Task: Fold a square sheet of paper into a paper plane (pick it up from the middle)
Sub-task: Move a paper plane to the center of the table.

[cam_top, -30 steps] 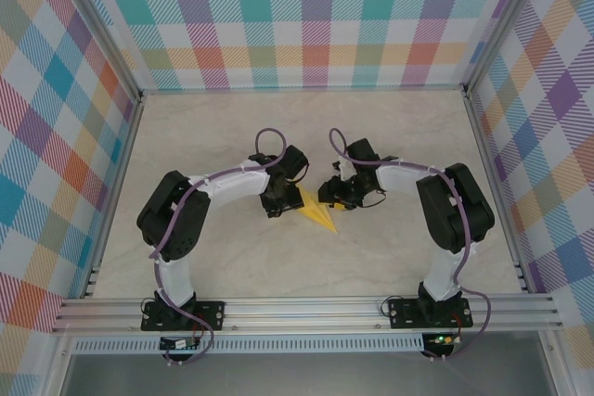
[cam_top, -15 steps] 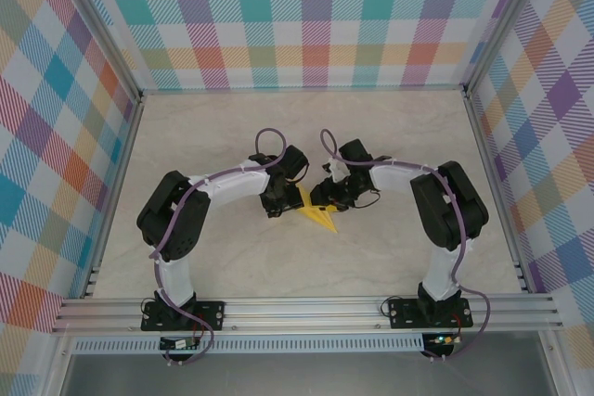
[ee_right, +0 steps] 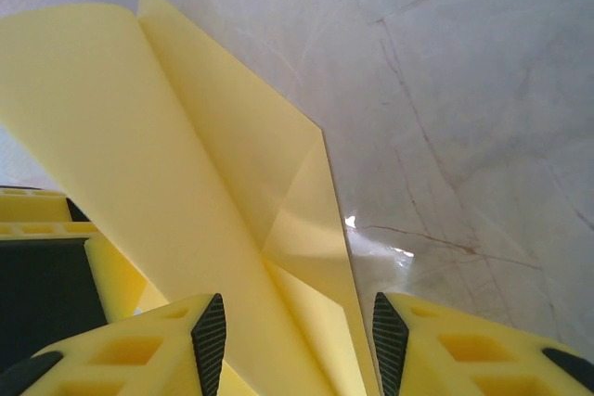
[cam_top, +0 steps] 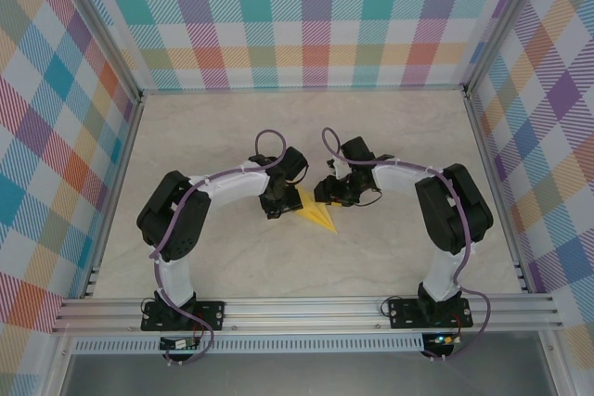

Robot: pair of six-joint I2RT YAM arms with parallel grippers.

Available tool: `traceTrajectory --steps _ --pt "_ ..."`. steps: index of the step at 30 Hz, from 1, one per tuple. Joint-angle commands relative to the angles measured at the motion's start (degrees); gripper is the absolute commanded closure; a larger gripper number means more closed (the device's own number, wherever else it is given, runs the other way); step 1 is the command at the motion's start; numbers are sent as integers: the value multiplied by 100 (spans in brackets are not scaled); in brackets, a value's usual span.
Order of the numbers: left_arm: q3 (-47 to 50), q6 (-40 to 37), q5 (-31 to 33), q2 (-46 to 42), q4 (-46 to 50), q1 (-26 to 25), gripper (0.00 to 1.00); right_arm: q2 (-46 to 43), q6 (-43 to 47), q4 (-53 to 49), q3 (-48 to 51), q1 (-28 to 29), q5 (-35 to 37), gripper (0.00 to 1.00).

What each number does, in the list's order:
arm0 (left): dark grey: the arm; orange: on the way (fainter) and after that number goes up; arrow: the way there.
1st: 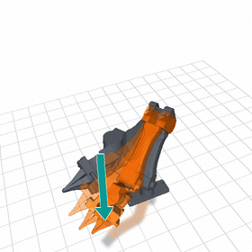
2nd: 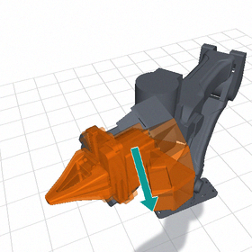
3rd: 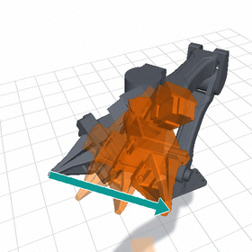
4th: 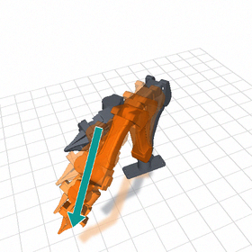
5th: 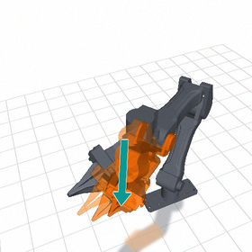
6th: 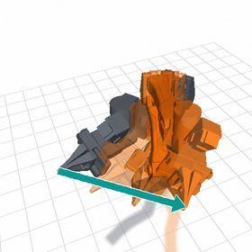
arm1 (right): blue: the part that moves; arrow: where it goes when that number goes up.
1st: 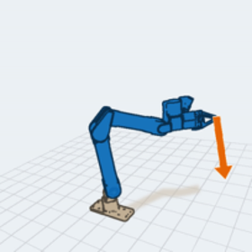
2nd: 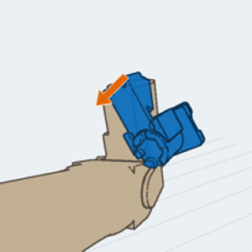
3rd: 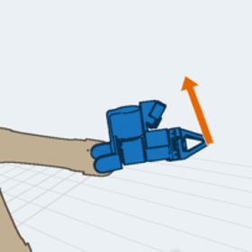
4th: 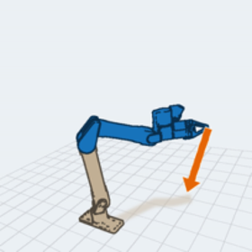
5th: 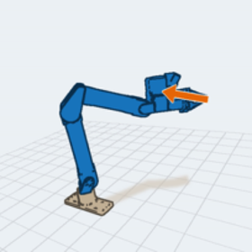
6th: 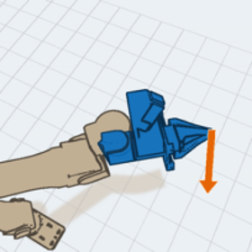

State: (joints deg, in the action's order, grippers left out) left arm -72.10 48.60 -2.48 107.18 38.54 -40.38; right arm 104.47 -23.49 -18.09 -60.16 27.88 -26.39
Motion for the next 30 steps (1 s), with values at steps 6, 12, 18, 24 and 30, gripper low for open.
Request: traceTrajectory --steps 6,12,18,24,30 --pt "53 -53 -28 -129 13 -22 49 16 169 183 40 24 -875 52" --pt "74 -53 -9 -136 20 -22 49 13 331 63 31 68 -1113 53" --pt "126 -57 -15 -161 -11 -22 49 -22 454 -180 -32 112 -691 52" --pt "153 -28 -4 -166 -31 -20 49 56 536 -257 -106 163 -1019 53" --pt "229 0 5 -241 -103 -18 50 -122 683 -253 4 231 -993 52"
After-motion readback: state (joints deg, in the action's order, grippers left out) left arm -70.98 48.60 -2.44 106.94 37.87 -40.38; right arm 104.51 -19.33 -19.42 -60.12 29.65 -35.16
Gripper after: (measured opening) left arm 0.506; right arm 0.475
